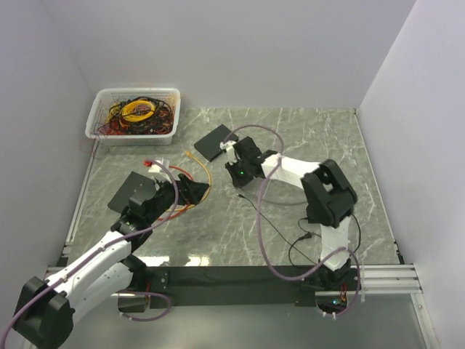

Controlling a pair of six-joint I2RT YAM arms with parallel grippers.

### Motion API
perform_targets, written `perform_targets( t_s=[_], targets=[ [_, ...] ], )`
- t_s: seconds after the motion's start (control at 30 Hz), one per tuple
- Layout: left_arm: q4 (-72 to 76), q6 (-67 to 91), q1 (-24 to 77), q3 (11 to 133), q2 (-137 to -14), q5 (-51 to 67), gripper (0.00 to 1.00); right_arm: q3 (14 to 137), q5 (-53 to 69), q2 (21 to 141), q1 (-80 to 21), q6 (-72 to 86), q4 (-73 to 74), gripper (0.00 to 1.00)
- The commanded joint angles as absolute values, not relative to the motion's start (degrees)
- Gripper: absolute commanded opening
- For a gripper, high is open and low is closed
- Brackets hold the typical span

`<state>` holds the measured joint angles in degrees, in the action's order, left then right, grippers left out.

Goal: Insert the plug into the switch port

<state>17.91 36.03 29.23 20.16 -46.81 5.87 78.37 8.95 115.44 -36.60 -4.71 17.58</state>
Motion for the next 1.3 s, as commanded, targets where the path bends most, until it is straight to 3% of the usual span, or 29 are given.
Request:
perform_targets(
  t_s=[0.0, 0.2, 0.27, 0.57, 1.0, 1.27],
  targets=[
    [17.5, 35.0, 29.1, 22.6, -44.1, 4.7, 0.99, 72.6, 13.4, 102.2, -37.1, -2.1, 14.9, 0.05],
    [16.6, 36.6, 28.6, 26.6, -39.6, 6.8, 0.99, 62.8, 26.3, 85.2, -37.1, 3.5, 8.1, 0.05],
    [14.7, 36.9, 28.5, 27.9, -36.2, 7.2, 0.99, 60.0, 36.0, 80.8, -37.3, 6.2, 2.8, 0.05],
    [24.1, 39.2, 28.4, 24.8, -22.9, 17.4, 0.95, 53.8, 57.8, 73.3, -37.5, 22.0, -15.9, 0.05],
    [36.9, 44.8, 28.4, 21.0, -24.2, 31.3, 0.85, 46.8, 68.8, 70.9, -37.4, 47.5, -51.2, 0.04],
    [43.6, 46.9, 28.4, 20.0, -28.6, 35.4, 0.83, 46.1, 68.7, 72.5, -38.8, 50.4, -54.3, 0.03]
  ],
)
